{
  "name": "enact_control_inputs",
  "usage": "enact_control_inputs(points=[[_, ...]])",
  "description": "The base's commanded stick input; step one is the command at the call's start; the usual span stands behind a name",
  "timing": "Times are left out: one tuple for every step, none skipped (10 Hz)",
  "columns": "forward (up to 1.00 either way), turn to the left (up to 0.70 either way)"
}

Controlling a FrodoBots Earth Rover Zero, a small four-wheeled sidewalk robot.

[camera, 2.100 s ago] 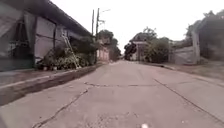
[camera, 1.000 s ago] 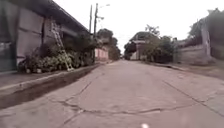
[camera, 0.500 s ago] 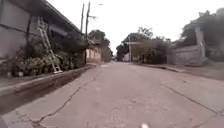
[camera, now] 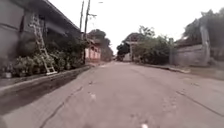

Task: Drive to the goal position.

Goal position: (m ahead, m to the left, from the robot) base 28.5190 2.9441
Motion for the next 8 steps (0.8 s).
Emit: enact_control_inputs(points=[[1.0,0.0],[1.0,-0.01],[1.0,-0.05],[1.0,-0.35],[1.0,-0.29],[1.0,-0.02],[1.0,0.0],[1.0,0.0]])
